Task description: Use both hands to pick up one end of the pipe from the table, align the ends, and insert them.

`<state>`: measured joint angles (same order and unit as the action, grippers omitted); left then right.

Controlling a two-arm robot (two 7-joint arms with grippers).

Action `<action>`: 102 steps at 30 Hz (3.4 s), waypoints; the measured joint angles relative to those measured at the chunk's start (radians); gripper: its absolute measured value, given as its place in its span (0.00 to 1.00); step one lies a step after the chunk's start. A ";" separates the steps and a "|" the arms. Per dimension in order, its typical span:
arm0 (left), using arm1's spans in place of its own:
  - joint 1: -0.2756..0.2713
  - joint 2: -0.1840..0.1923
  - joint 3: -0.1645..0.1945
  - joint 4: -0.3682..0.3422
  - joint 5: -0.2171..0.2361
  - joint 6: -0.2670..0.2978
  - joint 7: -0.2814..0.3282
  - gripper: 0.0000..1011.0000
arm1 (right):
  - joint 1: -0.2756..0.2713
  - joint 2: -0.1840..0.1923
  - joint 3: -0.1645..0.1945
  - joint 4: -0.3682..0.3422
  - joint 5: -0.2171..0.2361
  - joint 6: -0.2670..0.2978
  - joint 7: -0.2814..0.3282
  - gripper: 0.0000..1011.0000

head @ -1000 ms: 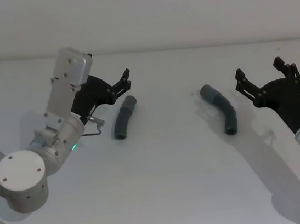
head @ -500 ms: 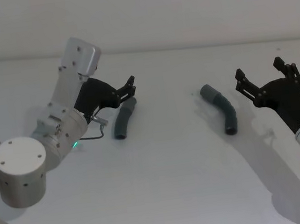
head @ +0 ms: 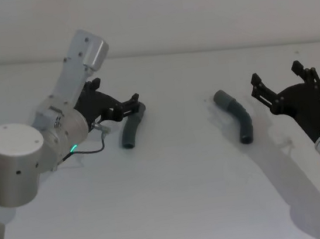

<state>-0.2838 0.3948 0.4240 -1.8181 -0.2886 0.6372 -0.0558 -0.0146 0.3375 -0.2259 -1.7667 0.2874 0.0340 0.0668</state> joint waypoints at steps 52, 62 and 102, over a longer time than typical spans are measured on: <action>-0.132 -0.105 0.017 0.193 -0.024 0.227 -0.067 0.99 | 0.000 0.000 0.000 0.000 0.000 0.000 0.000 0.99; -0.146 -0.123 0.021 0.226 -0.016 0.227 -0.071 0.99 | 0.000 0.000 0.000 0.000 0.000 0.000 0.000 0.99; -0.166 -0.168 0.027 0.280 0.008 0.230 -0.065 0.38 | 0.000 0.000 0.000 0.000 0.000 0.000 0.000 0.99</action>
<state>-0.4503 0.2264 0.4507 -1.5382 -0.2805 0.8676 -0.1203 -0.0146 0.3375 -0.2259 -1.7667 0.2874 0.0341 0.0668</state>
